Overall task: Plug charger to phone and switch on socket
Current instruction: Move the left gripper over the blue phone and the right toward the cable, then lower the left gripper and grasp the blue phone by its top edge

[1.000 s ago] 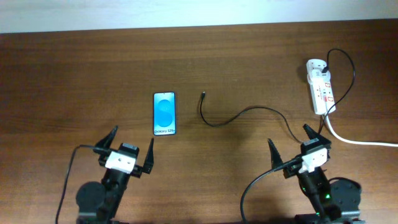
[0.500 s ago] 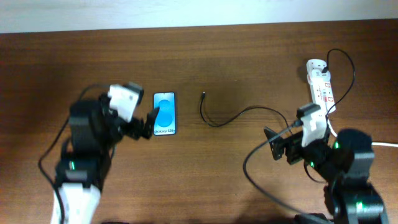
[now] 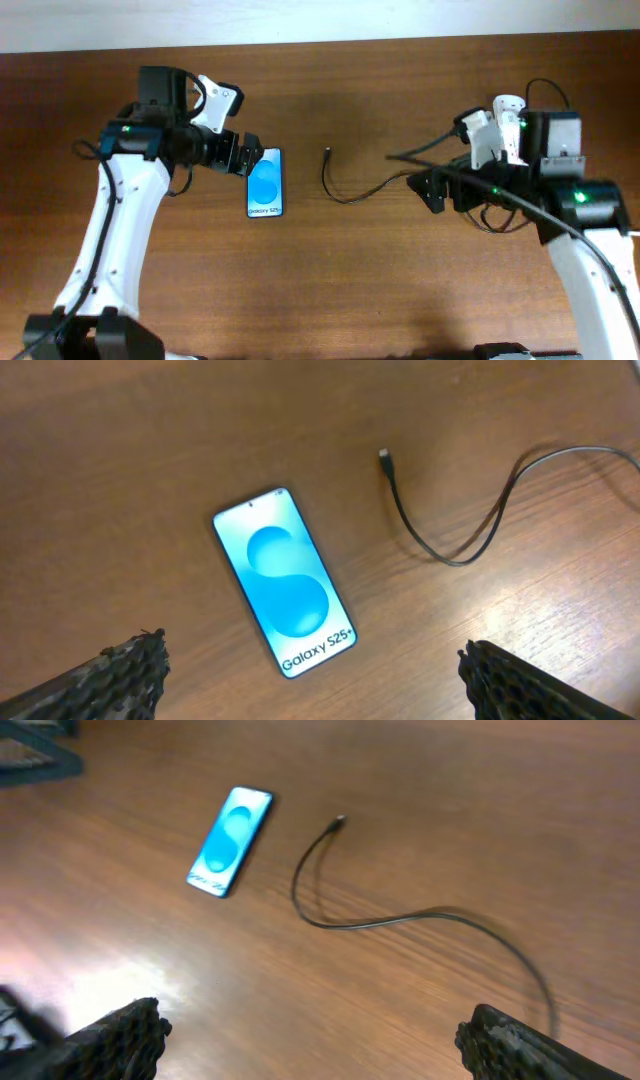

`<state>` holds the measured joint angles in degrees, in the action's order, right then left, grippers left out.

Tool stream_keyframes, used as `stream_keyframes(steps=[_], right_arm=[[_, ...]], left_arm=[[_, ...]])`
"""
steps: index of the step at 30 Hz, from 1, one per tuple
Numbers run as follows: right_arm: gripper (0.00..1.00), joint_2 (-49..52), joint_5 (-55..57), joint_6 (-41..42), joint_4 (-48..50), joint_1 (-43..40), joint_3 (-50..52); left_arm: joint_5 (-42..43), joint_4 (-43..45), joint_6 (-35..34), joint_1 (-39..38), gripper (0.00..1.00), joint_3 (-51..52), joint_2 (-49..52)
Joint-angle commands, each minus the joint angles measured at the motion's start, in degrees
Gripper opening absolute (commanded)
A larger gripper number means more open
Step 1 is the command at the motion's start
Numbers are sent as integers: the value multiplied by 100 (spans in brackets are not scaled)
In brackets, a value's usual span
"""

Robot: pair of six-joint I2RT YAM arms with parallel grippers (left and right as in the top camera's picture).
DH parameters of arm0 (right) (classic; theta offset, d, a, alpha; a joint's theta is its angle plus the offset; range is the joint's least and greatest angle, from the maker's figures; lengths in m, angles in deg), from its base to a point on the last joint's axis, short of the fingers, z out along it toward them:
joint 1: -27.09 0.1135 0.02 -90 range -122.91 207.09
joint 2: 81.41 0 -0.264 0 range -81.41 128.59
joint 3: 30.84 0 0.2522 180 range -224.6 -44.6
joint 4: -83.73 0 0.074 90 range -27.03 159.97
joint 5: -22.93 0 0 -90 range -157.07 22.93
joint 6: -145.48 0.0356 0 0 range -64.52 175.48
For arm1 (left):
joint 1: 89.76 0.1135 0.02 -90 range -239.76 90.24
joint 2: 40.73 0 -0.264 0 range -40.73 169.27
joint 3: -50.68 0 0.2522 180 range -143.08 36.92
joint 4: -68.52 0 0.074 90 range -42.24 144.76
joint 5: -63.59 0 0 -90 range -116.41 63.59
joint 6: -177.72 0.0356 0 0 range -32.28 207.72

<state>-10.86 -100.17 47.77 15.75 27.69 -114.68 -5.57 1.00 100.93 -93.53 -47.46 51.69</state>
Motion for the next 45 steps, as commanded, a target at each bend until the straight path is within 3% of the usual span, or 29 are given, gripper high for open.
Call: stream_keyframes(steps=[1, 3, 5, 11, 19, 26, 33, 45], right_arm=[[98, 365, -804, 74, 186, 52, -118], [98, 522, -850, 79, 247, 52, -118], [98, 656, -848, 118, 258, 52, -118], [98, 765, -820, 116, 269, 52, -118], [98, 927, -822, 118, 262, 52, -118], [98, 1064, -824, 118, 256, 52, -116], [98, 1191, -804, 116, 251, 52, -116], [98, 1320, -804, 116, 238, 52, -116]], left_arm=[[306, 153, -173, 13, 98, -101, 212], [234, 337, -691, 0, 91, -101, 374], [-481, 415, -1287, -138, 88, -114, 632], [-2020, 225, -2035, -682, 99, -203, 1165], [-2214, 116, -2238, -975, 100, -522, 1932], [-2216, -1182, -2046, -1137, 95, -2026, 2992], [-2173, -1491, -2048, -1163, 97, -2070, 3394], [-2151, -1180, -2433, -1163, 100, -2070, 3950]])
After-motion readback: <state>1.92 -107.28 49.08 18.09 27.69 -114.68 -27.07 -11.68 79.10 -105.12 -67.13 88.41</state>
